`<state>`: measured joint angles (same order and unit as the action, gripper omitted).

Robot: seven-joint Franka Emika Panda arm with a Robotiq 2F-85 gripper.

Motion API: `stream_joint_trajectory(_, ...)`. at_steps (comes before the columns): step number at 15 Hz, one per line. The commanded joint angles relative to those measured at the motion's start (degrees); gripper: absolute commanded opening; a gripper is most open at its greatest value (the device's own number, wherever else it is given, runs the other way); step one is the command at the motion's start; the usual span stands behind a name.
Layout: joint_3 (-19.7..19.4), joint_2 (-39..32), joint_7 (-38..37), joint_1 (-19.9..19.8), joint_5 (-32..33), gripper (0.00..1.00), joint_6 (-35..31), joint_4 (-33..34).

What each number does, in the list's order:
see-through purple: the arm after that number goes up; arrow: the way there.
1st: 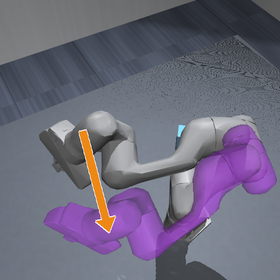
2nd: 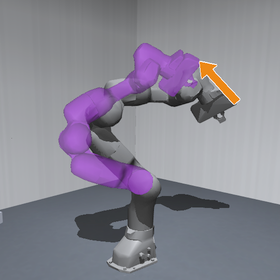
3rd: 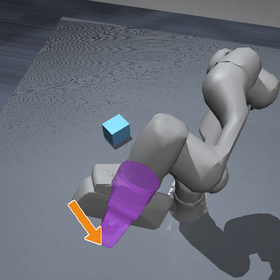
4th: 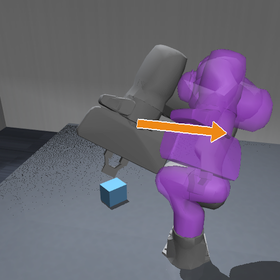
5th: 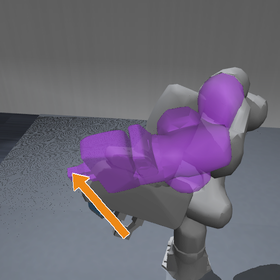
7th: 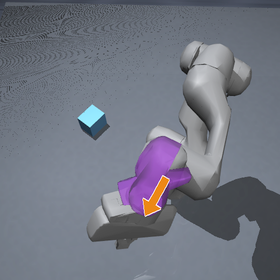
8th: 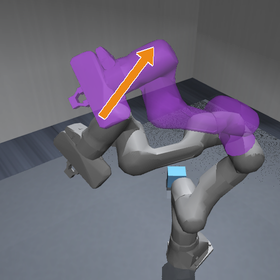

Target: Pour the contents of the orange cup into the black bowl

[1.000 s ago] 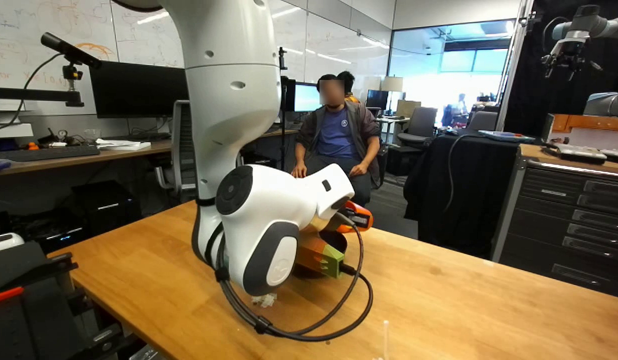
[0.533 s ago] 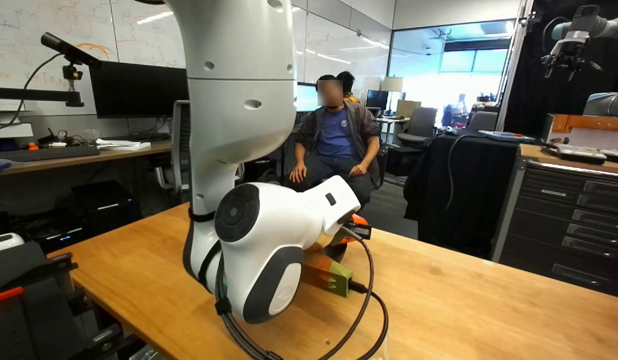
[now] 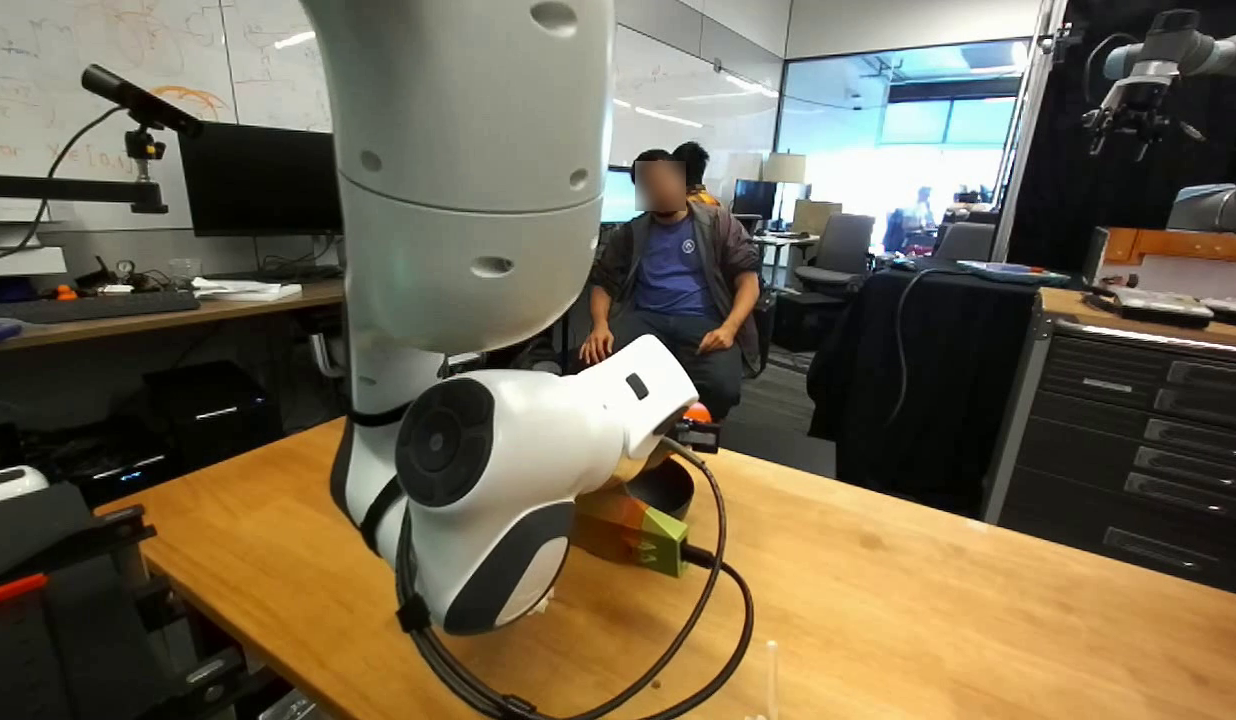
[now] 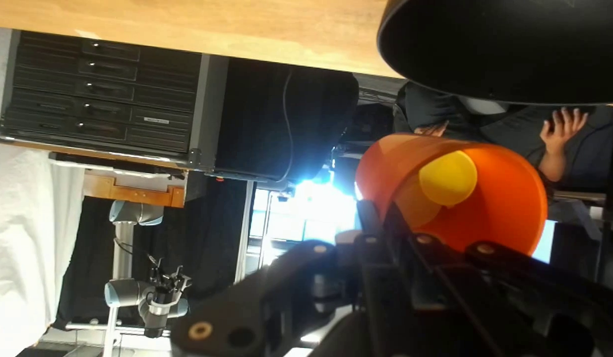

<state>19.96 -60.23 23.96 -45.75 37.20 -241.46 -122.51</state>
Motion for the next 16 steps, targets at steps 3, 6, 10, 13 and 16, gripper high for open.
stream_joint_trajectory(3, 4.7, -6.4, 9.3, -7.4, 4.7, 0.06, -2.1, 0.5)
stream_joint_trajectory(6, 5.6, -9.7, 12.9, -9.5, 7.5, 0.06, -2.1, 1.5)
stream_joint_trajectory(10, 8.0, -14.1, 16.5, -12.1, 12.3, 0.06, -2.1, 3.5)
stream_joint_trajectory(13, 10.1, -17.3, 17.9, -13.6, 16.0, 0.06, -2.1, 5.6)
stream_joint_trajectory(16, 11.6, -20.2, 18.2, -14.5, 19.6, 0.06, -2.1, 8.2)
